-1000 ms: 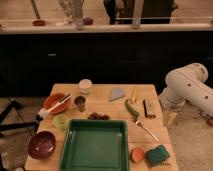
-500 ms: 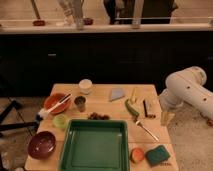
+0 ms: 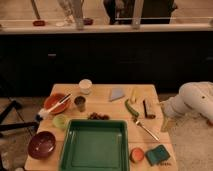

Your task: Place fork in paper cup

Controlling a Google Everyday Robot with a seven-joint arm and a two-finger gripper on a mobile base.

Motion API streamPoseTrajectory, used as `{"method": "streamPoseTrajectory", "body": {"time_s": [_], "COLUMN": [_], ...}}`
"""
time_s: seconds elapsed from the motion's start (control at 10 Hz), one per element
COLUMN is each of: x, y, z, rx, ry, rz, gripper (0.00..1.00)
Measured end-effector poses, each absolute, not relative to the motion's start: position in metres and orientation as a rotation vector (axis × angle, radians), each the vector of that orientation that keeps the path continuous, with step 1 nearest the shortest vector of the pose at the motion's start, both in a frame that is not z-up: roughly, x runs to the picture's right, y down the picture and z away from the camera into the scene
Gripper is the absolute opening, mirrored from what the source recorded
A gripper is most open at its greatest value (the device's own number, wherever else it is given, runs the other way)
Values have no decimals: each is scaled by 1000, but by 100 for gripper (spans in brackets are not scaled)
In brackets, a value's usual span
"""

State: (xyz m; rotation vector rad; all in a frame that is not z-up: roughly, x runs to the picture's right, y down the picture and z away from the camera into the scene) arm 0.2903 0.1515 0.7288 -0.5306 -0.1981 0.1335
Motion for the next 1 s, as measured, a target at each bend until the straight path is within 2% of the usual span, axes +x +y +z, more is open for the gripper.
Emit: {"method": "streamPoseTrajectory", "body": {"time_s": [0.6, 1.0], "x": [271, 272], "y": [182, 183], "z": [761, 760], "rx": [-563, -563], "ry": [-188, -186], "rz": [90, 92], "gripper": [80, 80]}}
